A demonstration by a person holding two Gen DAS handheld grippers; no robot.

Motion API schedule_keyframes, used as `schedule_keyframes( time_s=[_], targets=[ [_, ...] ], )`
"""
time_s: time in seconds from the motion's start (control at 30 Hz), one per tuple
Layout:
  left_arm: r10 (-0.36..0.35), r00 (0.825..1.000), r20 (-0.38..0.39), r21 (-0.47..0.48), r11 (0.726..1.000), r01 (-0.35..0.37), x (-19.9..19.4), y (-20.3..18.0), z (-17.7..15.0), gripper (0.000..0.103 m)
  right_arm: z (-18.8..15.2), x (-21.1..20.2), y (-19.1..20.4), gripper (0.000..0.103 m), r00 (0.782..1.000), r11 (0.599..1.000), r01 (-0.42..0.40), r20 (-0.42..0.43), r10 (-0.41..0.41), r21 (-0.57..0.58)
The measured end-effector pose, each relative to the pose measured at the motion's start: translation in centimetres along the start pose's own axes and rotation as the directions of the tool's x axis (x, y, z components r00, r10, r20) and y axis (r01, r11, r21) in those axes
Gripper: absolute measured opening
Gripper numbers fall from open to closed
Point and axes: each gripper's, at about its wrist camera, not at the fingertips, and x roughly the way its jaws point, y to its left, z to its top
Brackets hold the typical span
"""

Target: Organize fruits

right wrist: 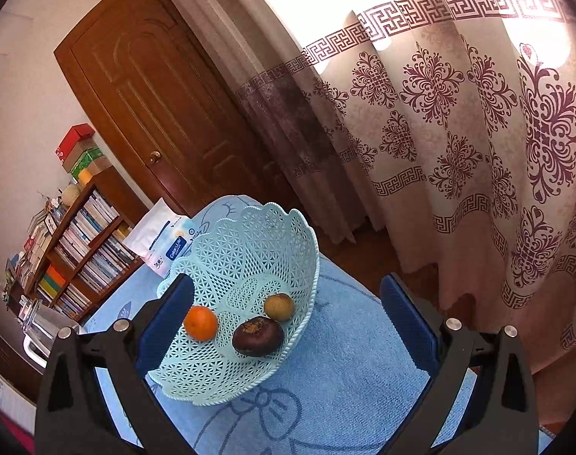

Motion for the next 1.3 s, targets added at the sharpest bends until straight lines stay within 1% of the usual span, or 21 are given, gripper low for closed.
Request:
schedule_keyframes(
  time_s=[0.07,0.13,0.2,0.33,0.37,0.5,0.57,0.7,0.8,0.93,1.03,1.13,1.23,1.27,1.3],
  targets=[
    [0.028,0.999,-0.016,0.033,0.999,-0.028,0.4,-0.8,-0.7,0.067,-0.1,0.2,-0.1,0.100,1.000,1.000,-0.001,-0.009,0.001,0.004],
    [0.046,0.999,-0.029,0.047,0.998,-0.045,1.1,-1.1,-1.1,0.066,-0.1,0.2,-0.1,0.100,1.000,1.000,-0.001,-0.010,0.001,0.004],
    [0.044,0.998,-0.050,0.040,0.998,-0.042,1.9,-1.0,-1.3,0.055,-0.1,0.1,-0.1,0.100,1.000,1.000,-0.001,-0.006,0.001,0.003],
    [0.038,0.997,-0.074,0.043,0.998,-0.035,3.1,-0.9,-1.4,0.045,-0.1,0.1,-0.2,0.100,1.000,1.000,-0.006,-0.014,0.006,0.003],
    [0.027,0.996,-0.081,0.042,0.999,-0.024,3.3,-1.0,-1.4,0.039,-0.1,0.2,-0.2,0.100,1.000,1.000,-0.007,-0.015,0.007,0.003],
    [0.032,0.997,-0.075,0.066,0.997,-0.027,3.2,-1.5,-1.3,0.038,-0.1,0.2,-0.1,0.100,1.000,1.000,-0.009,-0.013,0.009,0.003],
    [0.041,0.998,-0.056,0.065,0.997,-0.037,2.9,-1.4,-0.5,0.038,-0.1,0.2,-0.1,0.100,1.000,1.000,-0.008,-0.012,0.008,0.004],
    [0.060,0.998,0.010,0.060,0.996,-0.061,2.4,-1.2,2.3,0.038,0.0,0.1,-0.1,0.100,1.000,1.000,-0.008,-0.006,0.008,0.005],
    [0.080,0.995,0.064,0.053,0.995,-0.083,2.1,-1.2,4.8,0.038,0.0,0.1,-0.2,0.100,1.000,1.000,-0.009,-0.004,0.009,0.009],
    [0.086,0.986,0.141,0.045,0.995,-0.093,2.2,-1.3,8.4,0.038,0.0,0.0,-0.3,0.100,1.000,1.000,-0.009,-0.001,0.009,0.016],
    [0.096,0.979,0.182,0.040,0.994,-0.105,2.9,-1.3,10.8,0.038,0.0,0.0,-0.4,0.100,1.000,1.000,-0.011,0.000,0.011,0.020],
    [0.097,0.979,0.180,0.015,0.995,-0.101,4.1,-0.8,12.2,0.038,0.1,-0.1,-0.5,0.100,1.000,1.000,-0.012,0.005,0.012,0.026],
    [0.104,0.979,0.173,-0.003,0.994,-0.105,5.1,-0.3,12.6,0.038,0.2,0.0,-0.6,0.100,1.000,0.999,-0.012,0.005,0.012,0.031],
    [0.105,0.979,0.176,-0.005,0.994,-0.106,5.3,-0.2,12.5,0.040,0.2,0.0,-0.6,0.100,1.000,0.999,-0.012,0.004,0.012,0.031],
    [0.108,0.978,0.178,-0.007,0.994,-0.109,5.4,-0.1,12.3,0.047,0.2,0.0,-0.6,0.100,1.000,0.999,-0.012,0.004,0.012,0.031]
  ],
)
